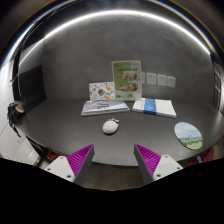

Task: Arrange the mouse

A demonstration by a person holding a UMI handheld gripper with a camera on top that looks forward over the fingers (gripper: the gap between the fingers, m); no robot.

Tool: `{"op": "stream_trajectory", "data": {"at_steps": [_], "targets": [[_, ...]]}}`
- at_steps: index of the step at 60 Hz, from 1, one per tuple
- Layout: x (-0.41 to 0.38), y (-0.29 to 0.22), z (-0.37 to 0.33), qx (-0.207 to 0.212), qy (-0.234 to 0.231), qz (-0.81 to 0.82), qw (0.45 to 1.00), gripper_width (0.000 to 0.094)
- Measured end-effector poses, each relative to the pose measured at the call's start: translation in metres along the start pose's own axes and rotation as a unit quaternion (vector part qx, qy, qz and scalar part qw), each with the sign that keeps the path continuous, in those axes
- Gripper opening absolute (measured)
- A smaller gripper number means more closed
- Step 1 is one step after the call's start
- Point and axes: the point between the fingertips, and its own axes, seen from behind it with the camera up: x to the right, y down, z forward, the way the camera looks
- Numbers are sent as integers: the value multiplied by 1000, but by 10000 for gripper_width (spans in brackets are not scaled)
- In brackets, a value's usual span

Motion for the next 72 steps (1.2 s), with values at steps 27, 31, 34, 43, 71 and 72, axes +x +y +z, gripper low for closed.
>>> {"op": "stream_trajectory", "data": {"at_steps": [27,31,34,43,71,72], "targets": [[-27,17,91,-23,-124,-41,991,830],[-30,16,113,-31,-129,-39,990,833],[-29,18,130,-41,-123,-41,991,831],[-21,10,178,-57,-88,-49,993,817],[-33,-26,250,-75,-16,-20,997,532],[-32,-27,250,-74,-17,-24,997,506]]}}
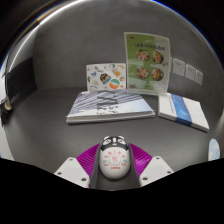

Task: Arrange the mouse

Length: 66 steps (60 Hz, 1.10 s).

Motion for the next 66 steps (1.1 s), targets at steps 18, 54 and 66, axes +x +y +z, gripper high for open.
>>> {"op": "stream_trajectory", "data": {"at_steps": [18,54,66], "targets": [[59,-95,-83,132,-13,-25,991,419],[443,80,-128,39,101,60,992,422],[441,83,-133,30,83,56,995,692]]}}
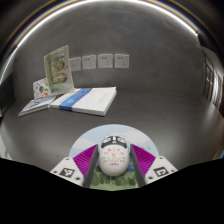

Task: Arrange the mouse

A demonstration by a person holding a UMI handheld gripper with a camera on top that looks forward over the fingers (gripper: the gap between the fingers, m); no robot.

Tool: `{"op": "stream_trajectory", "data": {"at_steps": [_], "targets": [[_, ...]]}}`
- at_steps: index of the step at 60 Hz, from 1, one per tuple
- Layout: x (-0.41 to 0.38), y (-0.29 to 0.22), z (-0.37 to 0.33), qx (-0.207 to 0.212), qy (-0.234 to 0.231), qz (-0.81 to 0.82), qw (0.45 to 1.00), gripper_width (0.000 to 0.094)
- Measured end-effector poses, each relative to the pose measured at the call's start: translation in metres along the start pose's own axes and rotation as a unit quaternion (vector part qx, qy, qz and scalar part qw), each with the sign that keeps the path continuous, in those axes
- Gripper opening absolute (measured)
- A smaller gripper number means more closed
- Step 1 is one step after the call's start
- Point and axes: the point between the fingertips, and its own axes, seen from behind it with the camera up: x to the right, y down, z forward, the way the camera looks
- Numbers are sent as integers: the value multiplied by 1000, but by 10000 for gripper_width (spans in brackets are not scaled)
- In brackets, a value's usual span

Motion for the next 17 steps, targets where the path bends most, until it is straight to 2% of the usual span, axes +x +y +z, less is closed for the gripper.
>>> {"op": "stream_trajectory", "data": {"at_steps": [5,7,17], "targets": [[-2,7,-19,-3,-16,11,1000,866],[-2,9,-30,0,-23,16,1000,839],[17,30,-96,14,-22,67,997,840]]}}
